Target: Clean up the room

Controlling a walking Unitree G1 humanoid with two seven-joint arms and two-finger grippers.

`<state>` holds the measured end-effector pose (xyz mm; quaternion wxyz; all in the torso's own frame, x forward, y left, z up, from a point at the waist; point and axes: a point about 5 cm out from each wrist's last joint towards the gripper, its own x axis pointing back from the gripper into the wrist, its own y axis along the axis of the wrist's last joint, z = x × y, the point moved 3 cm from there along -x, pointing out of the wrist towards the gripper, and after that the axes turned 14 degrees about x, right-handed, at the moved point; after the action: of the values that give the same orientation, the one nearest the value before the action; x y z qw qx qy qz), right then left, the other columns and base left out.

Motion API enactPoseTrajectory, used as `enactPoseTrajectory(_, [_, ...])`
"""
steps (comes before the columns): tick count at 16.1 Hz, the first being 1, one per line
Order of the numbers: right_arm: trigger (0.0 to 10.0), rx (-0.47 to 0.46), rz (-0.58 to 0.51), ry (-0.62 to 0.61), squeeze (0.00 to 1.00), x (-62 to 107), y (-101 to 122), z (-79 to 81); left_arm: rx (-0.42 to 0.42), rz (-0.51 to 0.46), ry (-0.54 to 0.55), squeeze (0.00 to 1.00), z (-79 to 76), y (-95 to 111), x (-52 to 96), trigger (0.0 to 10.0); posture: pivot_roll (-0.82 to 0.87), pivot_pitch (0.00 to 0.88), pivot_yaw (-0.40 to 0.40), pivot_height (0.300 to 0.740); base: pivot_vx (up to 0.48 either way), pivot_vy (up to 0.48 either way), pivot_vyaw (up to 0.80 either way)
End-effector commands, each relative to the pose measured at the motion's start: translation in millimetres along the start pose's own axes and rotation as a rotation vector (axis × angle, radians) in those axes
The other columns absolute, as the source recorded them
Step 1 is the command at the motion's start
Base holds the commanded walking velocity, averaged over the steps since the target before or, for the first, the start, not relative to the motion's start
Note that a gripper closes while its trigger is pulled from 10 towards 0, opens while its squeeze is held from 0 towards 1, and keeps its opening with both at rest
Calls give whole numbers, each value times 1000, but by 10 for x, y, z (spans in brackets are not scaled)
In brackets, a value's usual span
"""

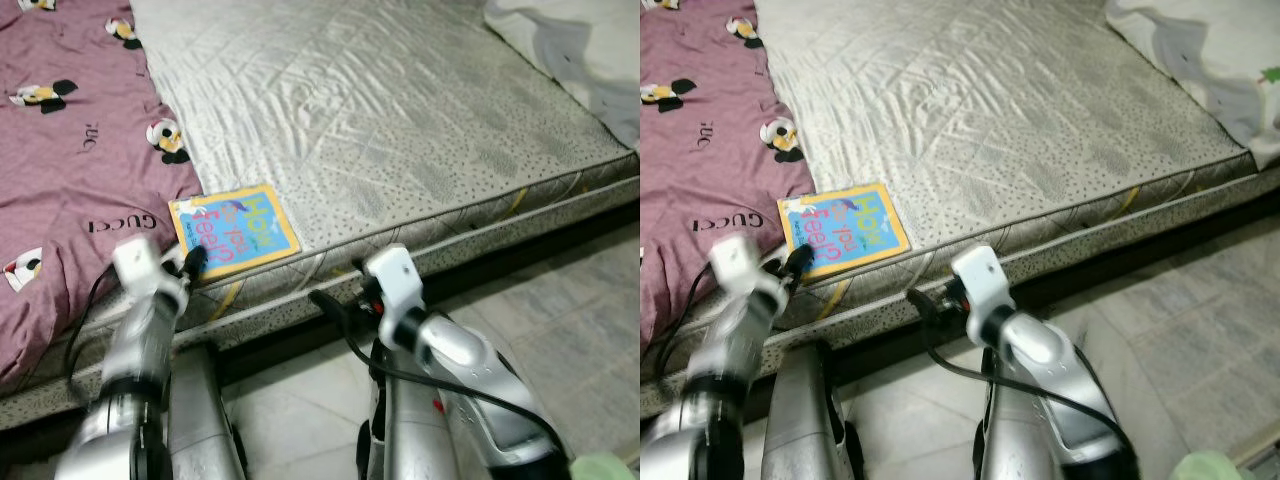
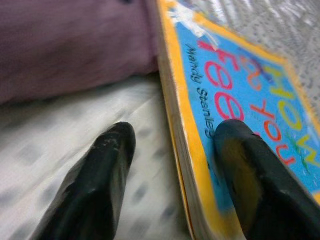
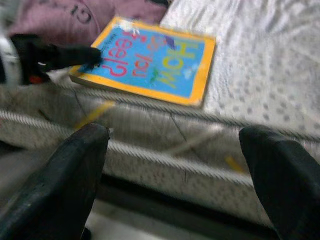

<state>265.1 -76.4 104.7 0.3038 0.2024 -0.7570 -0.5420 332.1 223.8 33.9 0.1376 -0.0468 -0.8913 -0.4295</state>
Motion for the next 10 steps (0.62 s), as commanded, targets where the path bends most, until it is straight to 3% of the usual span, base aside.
enactPoseTrajectory(1, [10000,-2,-24,13,0,25,68,42,-44,-73,-25,1000,-113,168,56,10000,-163,129,-27,515,0,0,0])
enactPoseTrajectory(3, [10000,-10,-27,26,0,58,68,81,-87,-119,-24,1000,-149,233,210,10000,-140,126,-31,515,0,0,0])
enactPoseTrajectory(5, [10000,-14,-34,42,0,92,73,134,-97,-45,20,1000,-46,75,310,10000,-119,127,-39,515,0,0,0])
enactPoseTrajectory(6, [10000,-5,-39,50,0,124,86,158,-87,-11,41,1000,80,7,272,10000,-131,134,-47,515,0,0,0])
enactPoseTrajectory(9, [10000,3,-33,39,0,158,94,136,-79,0,23,1000,85,34,166,10000,-152,143,-49,515,0,0,0])
enactPoseTrajectory(10, [10000,9,-20,26,0,250,64,128,-63,17,13,1000,60,32,96,10000,-171,150,-49,515,0,0,0])
